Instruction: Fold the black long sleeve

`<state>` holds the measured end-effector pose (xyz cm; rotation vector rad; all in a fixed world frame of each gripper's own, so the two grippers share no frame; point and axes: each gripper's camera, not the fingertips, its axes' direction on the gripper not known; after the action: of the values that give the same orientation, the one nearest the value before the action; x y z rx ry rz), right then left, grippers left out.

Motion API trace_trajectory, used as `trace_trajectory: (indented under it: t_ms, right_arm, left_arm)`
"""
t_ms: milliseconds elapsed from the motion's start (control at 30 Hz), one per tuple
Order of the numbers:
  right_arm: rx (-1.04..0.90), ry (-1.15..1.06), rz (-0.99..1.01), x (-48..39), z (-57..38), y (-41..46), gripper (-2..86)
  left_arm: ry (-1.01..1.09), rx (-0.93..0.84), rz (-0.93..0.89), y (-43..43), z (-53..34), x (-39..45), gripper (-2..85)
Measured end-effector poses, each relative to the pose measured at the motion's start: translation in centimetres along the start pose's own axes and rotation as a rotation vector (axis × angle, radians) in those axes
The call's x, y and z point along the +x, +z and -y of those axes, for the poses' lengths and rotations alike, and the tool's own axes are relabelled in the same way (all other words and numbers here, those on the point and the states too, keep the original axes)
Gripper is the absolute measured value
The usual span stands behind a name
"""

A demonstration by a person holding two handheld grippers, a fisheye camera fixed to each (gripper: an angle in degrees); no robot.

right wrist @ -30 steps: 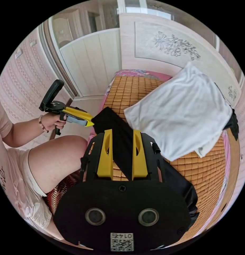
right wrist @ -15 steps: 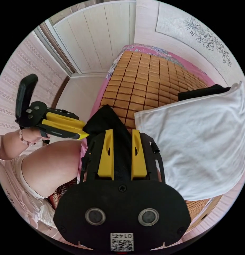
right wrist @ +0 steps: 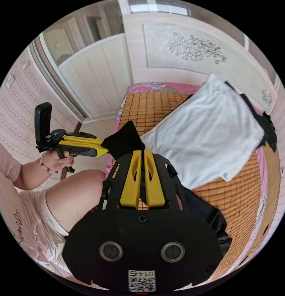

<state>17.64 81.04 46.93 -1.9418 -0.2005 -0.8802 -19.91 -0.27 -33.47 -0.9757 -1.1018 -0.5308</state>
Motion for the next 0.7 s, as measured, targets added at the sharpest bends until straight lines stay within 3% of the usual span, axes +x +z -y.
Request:
trace_trajectory:
  t_ms: [233,467,567,700]
  right_arm:
    - [0.376,0.263,-0.196,3.7,-16.3,-19.7,0.0]
    - [0.637,0.456,-0.505,-2.8,-36.1,-36.3,0.6]
    - [0.579,0.645,-0.525,-5.7,-45.9,-36.4,0.9]
    - [0.374,0.968,-0.418,-7.4,-57.5,-29.5,1.8]
  left_arm:
    - [0.246,0.156,-0.323,0.7,3.5,13.2,-1.0]
    - [0.605,0.258,-0.625,1.5,4.8,31.1,-0.9]
    - [0.753,0.179,-0.767,2.7,2.8,38.3,-0.6]
    - [0.814,-0.174,-0.908,9.2,-4.4,43.9,1.6]
